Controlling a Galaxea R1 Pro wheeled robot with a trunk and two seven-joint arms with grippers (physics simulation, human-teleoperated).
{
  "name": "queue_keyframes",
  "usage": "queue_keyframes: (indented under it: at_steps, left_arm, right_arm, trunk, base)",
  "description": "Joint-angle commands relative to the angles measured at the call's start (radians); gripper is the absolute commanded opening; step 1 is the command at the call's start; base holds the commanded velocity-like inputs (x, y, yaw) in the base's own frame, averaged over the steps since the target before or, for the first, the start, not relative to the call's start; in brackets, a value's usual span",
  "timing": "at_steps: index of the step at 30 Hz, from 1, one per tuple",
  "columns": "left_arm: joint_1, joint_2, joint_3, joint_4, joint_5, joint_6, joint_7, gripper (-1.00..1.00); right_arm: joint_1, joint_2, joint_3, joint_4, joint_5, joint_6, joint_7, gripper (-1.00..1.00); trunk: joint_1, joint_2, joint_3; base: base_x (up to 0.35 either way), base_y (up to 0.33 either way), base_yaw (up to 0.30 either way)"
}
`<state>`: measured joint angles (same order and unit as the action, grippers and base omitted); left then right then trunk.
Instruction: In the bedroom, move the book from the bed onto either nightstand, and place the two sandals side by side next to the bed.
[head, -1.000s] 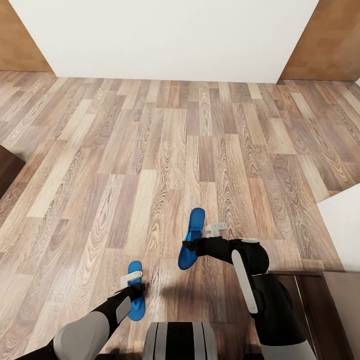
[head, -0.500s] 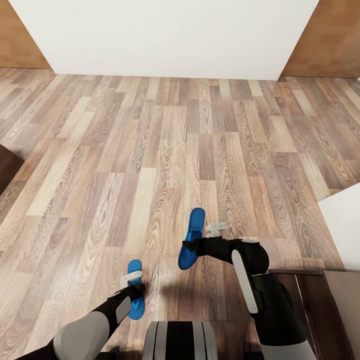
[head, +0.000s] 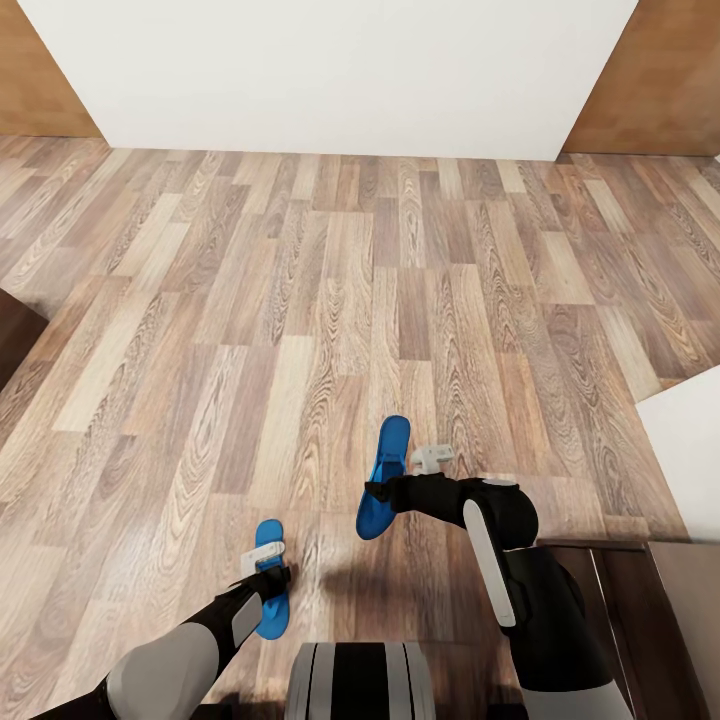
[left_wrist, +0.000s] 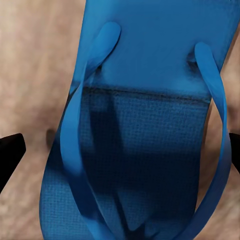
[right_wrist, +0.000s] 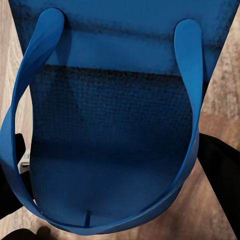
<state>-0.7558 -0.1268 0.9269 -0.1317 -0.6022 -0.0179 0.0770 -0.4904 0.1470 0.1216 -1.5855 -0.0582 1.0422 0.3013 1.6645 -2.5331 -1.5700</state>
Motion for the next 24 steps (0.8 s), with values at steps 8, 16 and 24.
queue_keyframes:
  at_steps: [8, 16, 24]
  left_arm:
    - [0.000, -0.001, 0.007, 0.000, -0.010, -0.002, 0.003, 1.00]
    - [0.000, -0.001, 0.007, 0.000, -0.010, -0.002, 0.003, -1.00]
    - [0.000, -0.001, 0.007, 0.000, -0.010, -0.003, 0.004, -1.00]
  right_arm:
    - [0.000, 0.000, 0.000, -0.001, -0.006, 0.005, -0.004, -1.00]
    - [0.000, 0.000, 0.000, -0.001, -0.006, 0.005, -0.004, -1.00]
    - [0.000, 0.000, 0.000, -0.001, -0.006, 0.005, -0.004, -1.00]
  trunk:
    - [0.000, 0.000, -0.001]
    - [0.000, 0.000, -0.001]
    - [0.000, 0.000, -0.001]
  base:
    - [0.000, 0.000, 0.000]
    - [0.000, 0.000, 0.000]
    - [0.000, 0.000, 0.000]
